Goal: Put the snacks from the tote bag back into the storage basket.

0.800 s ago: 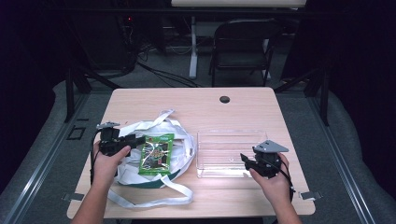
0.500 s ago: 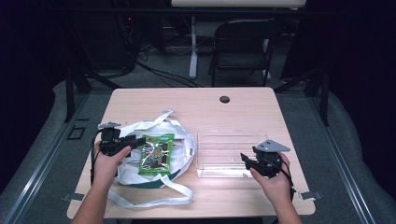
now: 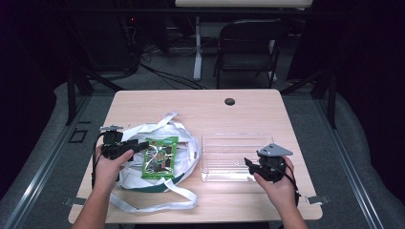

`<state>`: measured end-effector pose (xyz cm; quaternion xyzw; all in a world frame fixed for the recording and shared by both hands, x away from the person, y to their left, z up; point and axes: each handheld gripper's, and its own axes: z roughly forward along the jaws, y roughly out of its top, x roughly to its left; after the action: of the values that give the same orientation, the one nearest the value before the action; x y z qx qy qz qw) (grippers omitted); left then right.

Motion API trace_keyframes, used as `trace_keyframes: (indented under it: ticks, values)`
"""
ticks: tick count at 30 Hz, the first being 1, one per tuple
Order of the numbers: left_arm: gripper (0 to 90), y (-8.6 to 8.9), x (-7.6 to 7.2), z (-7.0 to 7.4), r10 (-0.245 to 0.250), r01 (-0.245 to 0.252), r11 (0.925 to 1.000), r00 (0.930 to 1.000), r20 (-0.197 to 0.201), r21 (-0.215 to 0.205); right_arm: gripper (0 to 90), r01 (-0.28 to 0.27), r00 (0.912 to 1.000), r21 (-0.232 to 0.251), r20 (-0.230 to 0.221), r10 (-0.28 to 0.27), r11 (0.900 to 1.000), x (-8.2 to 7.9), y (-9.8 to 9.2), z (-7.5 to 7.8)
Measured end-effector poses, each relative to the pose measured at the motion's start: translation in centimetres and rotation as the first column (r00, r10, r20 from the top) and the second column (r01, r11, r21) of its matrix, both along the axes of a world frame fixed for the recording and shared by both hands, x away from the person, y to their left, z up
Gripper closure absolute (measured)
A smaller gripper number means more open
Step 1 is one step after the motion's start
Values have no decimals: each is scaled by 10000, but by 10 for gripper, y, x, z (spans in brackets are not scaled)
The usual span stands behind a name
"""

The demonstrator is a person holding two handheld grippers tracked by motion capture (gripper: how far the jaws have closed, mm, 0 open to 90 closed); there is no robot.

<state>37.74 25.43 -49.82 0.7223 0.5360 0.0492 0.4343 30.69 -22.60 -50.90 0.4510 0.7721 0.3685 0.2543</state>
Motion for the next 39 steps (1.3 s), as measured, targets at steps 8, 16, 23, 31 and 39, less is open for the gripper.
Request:
trace_keyframes:
  ticks: [8, 16, 23, 31, 39]
  values:
    - [373, 0, 1, 4, -279, 279, 9996, 9988, -393, 0, 442, -147, 9999, -169, -11, 147, 9997, -2, 5, 1]
    - [368, -10, 0, 6, -502, 533, 9980, 9951, -857, 338, 435, -191, 9998, -141, 79, 193, 9997, -4, 7, 1]
    - [321, -16, 5, -1, -569, 658, 9962, 9874, -1476, 563, 427, -130, 9999, -135, 78, 131, 9998, -6, 5, 0]
    - [306, -24, 10, -12, -732, 916, 9925, 9756, -2068, 813, 418, -86, 10000, -218, 46, 87, 9997, -8, 5, -2]
    - [308, -28, 16, -23, -941, 1170, 9897, 9654, -2432, 818, 418, -118, 9999, -287, -1, 118, 9995, -11, 5, -3]
